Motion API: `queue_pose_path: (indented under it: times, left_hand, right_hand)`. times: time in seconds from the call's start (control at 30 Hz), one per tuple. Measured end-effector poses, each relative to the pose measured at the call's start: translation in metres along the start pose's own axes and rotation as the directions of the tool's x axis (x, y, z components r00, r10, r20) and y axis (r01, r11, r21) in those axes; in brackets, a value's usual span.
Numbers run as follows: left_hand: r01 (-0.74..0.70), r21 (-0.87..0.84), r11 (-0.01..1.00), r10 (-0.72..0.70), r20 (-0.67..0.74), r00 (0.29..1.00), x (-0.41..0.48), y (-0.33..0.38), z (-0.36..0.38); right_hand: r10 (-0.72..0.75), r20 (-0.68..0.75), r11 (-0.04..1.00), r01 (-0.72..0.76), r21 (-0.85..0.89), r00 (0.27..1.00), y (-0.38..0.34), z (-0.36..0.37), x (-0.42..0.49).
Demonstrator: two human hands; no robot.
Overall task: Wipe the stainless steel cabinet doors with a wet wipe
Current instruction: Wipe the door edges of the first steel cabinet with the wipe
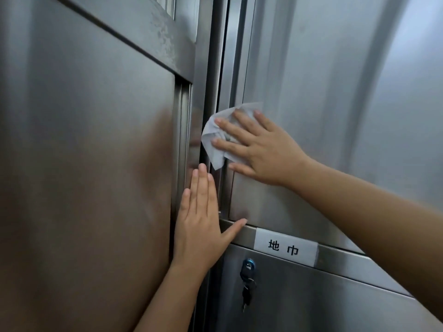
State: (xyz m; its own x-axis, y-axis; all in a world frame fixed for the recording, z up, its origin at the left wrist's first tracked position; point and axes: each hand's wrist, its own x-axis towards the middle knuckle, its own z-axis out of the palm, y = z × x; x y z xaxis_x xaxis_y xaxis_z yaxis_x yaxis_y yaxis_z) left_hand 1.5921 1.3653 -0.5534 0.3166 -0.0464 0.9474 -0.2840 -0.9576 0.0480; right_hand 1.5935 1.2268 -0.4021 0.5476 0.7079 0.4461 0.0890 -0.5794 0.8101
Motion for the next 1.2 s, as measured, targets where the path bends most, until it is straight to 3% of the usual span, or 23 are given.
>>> queue_pose_path:
  times: [0.1,0.2,0.3,0.6,0.9,1.2]
  left_hand:
    - [0.017,-0.037,0.999,-0.019,-0.070,0.997,0.022,0.001,-0.006]
    - [0.062,-0.070,0.996,-0.064,-0.030,0.997,0.050,0.007,-0.021]
    - [0.028,-0.006,1.000,-0.028,0.039,0.999,0.070,0.011,-0.034]
    - [0.027,0.162,0.986,-0.023,-0.028,0.999,0.126,0.005,-0.038]
    - [0.101,-0.088,0.991,-0.106,-0.053,0.993,0.165,0.015,-0.042]
    - [0.052,-0.071,0.996,-0.059,-0.088,0.994,0.163,0.015,-0.040]
  right_hand:
    - [0.031,-0.004,1.000,-0.031,-0.007,1.000,0.009,-0.004,0.000]
    - [0.082,0.000,0.996,-0.082,0.040,0.997,0.020,-0.015,0.000]
    - [0.136,-0.017,0.990,-0.134,0.053,0.991,0.033,-0.026,0.002]
    - [0.232,-0.028,0.973,-0.233,-0.005,0.972,0.063,-0.037,0.037]
    - [0.378,-0.062,0.926,-0.377,0.023,0.924,0.109,-0.063,0.089]
    - [0.514,-0.107,0.858,-0.507,0.089,0.851,0.134,-0.075,0.125]
